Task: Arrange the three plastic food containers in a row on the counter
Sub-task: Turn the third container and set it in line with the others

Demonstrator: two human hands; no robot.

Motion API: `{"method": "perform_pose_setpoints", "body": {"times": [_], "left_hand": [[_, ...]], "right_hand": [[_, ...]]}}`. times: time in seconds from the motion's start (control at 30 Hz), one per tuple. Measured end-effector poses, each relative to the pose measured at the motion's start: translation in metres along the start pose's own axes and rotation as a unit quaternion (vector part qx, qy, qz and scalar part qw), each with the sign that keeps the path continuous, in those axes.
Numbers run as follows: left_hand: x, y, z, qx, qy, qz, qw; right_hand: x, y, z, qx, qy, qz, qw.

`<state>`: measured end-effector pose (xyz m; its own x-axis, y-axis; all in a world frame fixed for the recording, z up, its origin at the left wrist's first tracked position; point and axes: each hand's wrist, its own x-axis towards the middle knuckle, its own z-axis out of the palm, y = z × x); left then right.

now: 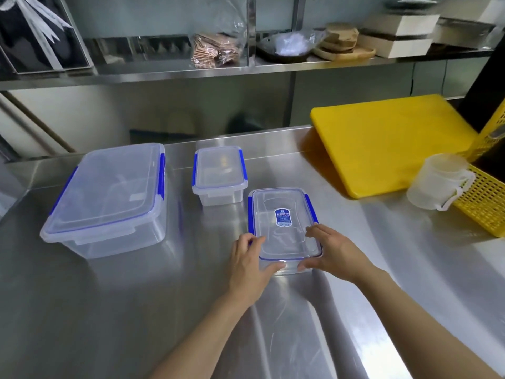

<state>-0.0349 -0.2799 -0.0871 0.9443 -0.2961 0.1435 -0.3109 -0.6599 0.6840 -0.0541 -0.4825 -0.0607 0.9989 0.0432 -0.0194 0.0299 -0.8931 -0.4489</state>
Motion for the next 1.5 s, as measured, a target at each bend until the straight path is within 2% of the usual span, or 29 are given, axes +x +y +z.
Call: {"method": "perform_pose_setpoints", "body": {"times": [0.1, 0.2, 0.47, 0.67, 1.0, 1.13, 1.23, 1.4, 1.5], "left_hand": [[0.022, 0.0, 0.005, 0.02, 0.019, 0.008, 1.0], [0.045, 0.001, 0.013, 0.076, 0.026, 0.027, 0.996], [0.116, 0.007, 0.035, 0.139, -0.03, 0.009, 0.99], [0.172, 0.001, 0.041, 0.134, -0.072, -0.009, 0.988], [0.217, -0.005, 0.055, 0.13, -0.062, -0.03, 0.989], [0.217, -0.001, 0.046, 0.113, -0.079, -0.027, 0.99], [0.212, 0.001, 0.024, 0.092, -0.035, -0.008, 0.995], [0.183, 0.0, -0.028, 0.043, 0.009, 0.004, 0.999], [0.161, -0.016, -0.066, 0.035, 0.067, -0.004, 0.997]], "right_hand": [[0.016, 0.012, -0.002, -0.007, 0.028, 0.003, 1.0], [0.039, 0.025, -0.008, -0.018, 0.019, 0.001, 1.0], [0.121, 0.061, -0.028, -0.023, -0.003, -0.003, 1.0], [0.18, 0.078, -0.035, -0.021, -0.01, -0.002, 1.0], [0.218, 0.096, -0.026, -0.02, 0.011, -0.007, 1.0], [0.218, 0.097, -0.028, -0.094, 0.019, -0.005, 0.995], [0.213, 0.086, -0.028, -0.087, 0.063, 0.004, 0.994], [0.204, 0.028, -0.025, 0.017, 0.178, -0.01, 0.984], [0.203, -0.022, -0.016, 0.082, 0.176, -0.05, 0.98]]}}
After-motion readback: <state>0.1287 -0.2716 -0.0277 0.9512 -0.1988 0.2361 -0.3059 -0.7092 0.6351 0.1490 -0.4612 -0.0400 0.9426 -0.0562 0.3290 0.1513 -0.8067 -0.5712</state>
